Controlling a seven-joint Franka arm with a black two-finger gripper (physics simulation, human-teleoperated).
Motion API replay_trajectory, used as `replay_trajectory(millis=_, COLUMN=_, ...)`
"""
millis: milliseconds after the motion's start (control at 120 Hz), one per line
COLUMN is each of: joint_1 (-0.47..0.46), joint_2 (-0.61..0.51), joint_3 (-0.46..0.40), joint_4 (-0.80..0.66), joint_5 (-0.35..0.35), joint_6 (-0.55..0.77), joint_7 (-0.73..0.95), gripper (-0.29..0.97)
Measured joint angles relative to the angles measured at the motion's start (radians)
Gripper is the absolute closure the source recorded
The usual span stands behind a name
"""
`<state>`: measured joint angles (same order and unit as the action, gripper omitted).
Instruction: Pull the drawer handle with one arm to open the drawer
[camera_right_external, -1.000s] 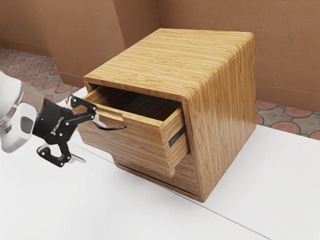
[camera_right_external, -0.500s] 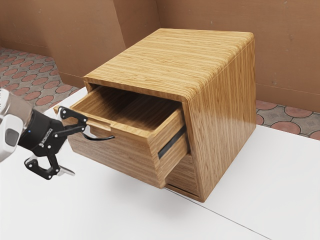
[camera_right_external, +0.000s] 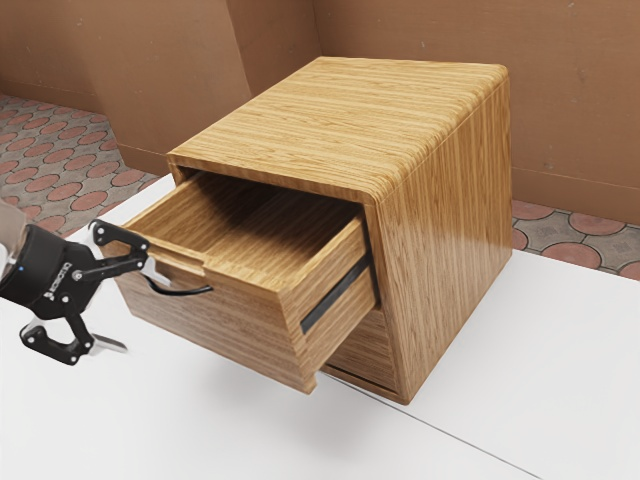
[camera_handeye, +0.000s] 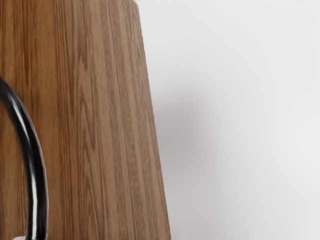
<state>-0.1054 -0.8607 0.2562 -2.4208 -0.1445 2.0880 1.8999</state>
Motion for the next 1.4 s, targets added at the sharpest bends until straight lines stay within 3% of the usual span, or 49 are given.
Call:
replay_trajectory(millis=225, joint_1=0.001, joint_2=-0.029, joint_3=0.001, joint_4=0.000, joint_5=-0.001, joint_6=-0.035, joint_7=0.002, gripper=0.23)
replay_trajectory(millis=400, joint_1=0.000, joint_2=-0.042, joint_3=-0.003, joint_4=-0.006, joint_5=-0.003, joint_6=-0.065, joint_7=0.001, gripper=0.06)
replay_trajectory(millis=508, joint_1=0.000, joint_2=-0.072, joint_3=-0.005, joint_4=-0.010, joint_5=-0.003, joint_6=-0.088, joint_7=-0.002, gripper=0.09)
replay_trajectory(millis=833, joint_1=0.019, joint_2=-0.101, joint_3=-0.056, joint_4=-0.025, joint_5=-0.004, joint_6=-0.150, joint_7=-0.014, gripper=0.00)
replay_trajectory(millis=1167, joint_1=0.040, joint_2=-0.152, joint_3=-0.071, joint_4=-0.053, joint_5=-0.007, joint_6=-0.183, joint_7=-0.024, gripper=0.00)
replay_trajectory(millis=1333, joint_1=0.050, joint_2=-0.163, joint_3=-0.073, joint_4=-0.018, joint_5=-0.023, joint_6=-0.207, joint_7=-0.028, gripper=0.00)
replay_trajectory(millis=1400, joint_1=0.065, joint_2=-0.157, joint_3=-0.102, joint_4=0.097, joint_5=-0.049, joint_6=-0.236, joint_7=-0.034, gripper=0.00)
